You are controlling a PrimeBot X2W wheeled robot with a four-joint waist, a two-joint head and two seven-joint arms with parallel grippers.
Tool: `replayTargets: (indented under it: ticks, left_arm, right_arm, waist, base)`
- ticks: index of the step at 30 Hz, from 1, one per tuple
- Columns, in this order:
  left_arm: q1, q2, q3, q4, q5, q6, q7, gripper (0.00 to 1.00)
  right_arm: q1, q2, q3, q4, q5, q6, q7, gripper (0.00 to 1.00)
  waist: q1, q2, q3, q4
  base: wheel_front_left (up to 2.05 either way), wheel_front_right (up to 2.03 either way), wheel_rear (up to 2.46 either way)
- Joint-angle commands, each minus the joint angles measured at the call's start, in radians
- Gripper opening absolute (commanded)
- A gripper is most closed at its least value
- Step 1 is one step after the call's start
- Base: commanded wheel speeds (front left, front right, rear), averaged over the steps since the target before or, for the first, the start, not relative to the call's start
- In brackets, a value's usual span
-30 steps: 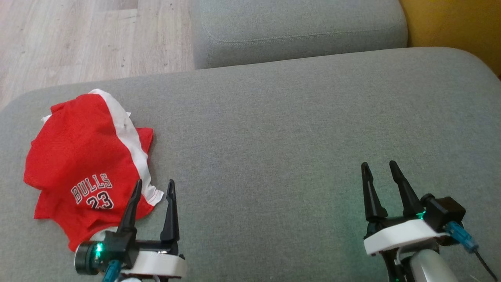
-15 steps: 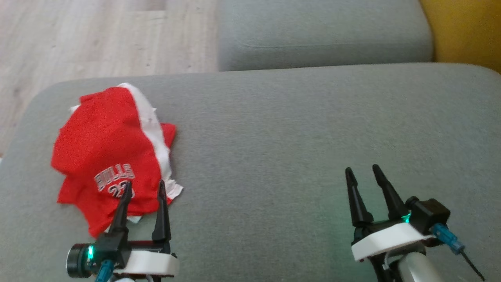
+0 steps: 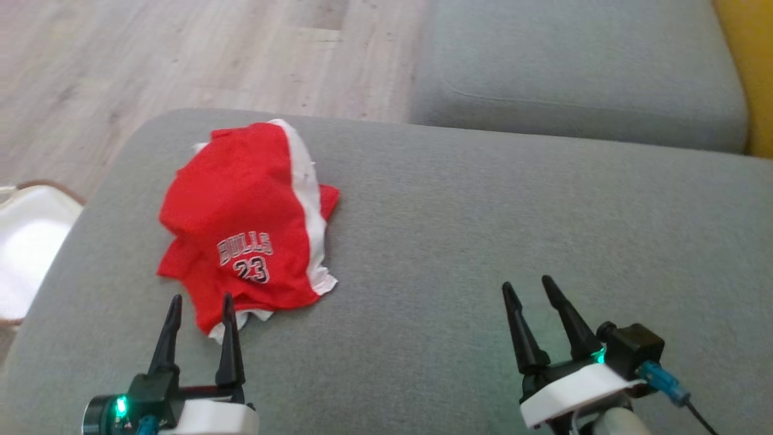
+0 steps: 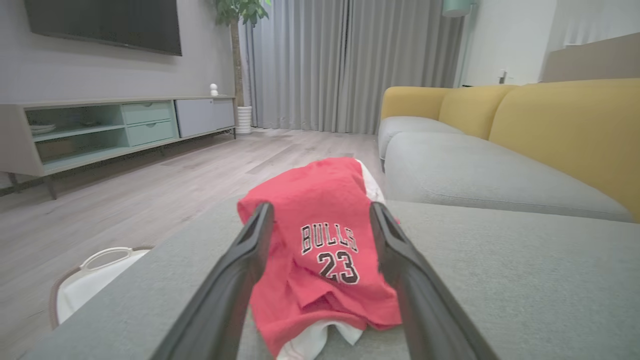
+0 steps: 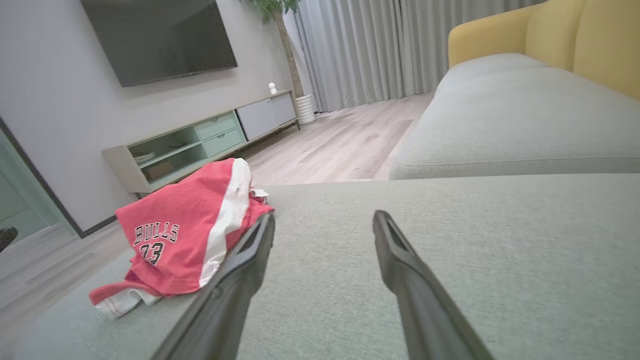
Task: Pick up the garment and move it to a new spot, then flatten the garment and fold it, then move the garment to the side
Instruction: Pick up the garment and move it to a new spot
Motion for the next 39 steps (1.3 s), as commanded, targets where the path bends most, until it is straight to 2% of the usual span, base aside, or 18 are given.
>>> replayTargets:
  ticks: [1, 12, 22, 28, 33, 35, 39]
  left_arm:
    - [-0.028, 0.006, 0.037, -0.036, 0.005, 0.001, -0.009, 1.0]
    - [-0.009, 0.003, 0.057, -0.044, 0.012, -0.003, -0.009, 1.0]
    - [-0.026, 0.018, 0.076, -0.045, 0.016, -0.015, -0.009, 1.0]
    - [-0.173, 0.104, 0.075, 0.001, 0.044, -0.059, 0.01, 1.0]
    - [-0.38, 0.206, 0.072, 0.091, 0.05, -0.114, 0.103, 1.0]
    - [-0.424, 0.222, 0.064, 0.116, 0.046, -0.127, 0.128, 1.0]
    - [-0.613, 0.3, -0.006, 0.252, 0.014, -0.161, 0.231, 1.0]
  right_arm:
    - [-0.021, -0.006, 0.026, -0.03, 0.008, -0.001, -0.011, 1.0]
    - [-0.009, -0.006, 0.048, -0.035, 0.012, -0.001, -0.011, 1.0]
    - [-0.017, -0.006, 0.057, -0.041, 0.008, -0.001, -0.011, 1.0]
    - [-0.051, -0.006, 0.031, -0.06, -0.014, -0.001, -0.011, 1.0]
    - [-0.09, -0.006, 0.001, -0.074, -0.036, -0.001, -0.011, 1.0]
    - [-0.098, -0.006, -0.004, -0.077, -0.039, -0.001, -0.011, 1.0]
    - [-0.137, -0.006, -0.022, -0.087, -0.05, -0.001, -0.011, 1.0]
  waist:
    - [0.0001, 0.0, -0.009, 0.023]
    - [0.0001, 0.0, -0.018, 0.07]
    - [0.0001, 0.0, 0.013, 0.049]
    - [0.0001, 0.0, 0.096, 0.015]
    - [0.0001, 0.0, 0.177, -0.027]
    - [0.0001, 0.0, 0.193, -0.036]
    - [0.0001, 0.0, 0.259, -0.082]
  base:
    - [0.0, 0.0, 0.0]
    - [0.0, 0.0, 0.0]
    - [0.0, 0.0, 0.0]
    - [0.0, 0.0, 0.0]
    - [0.0, 0.0, 0.0]
    - [0.0, 0.0, 0.0]
    - [0.0, 0.0, 0.0]
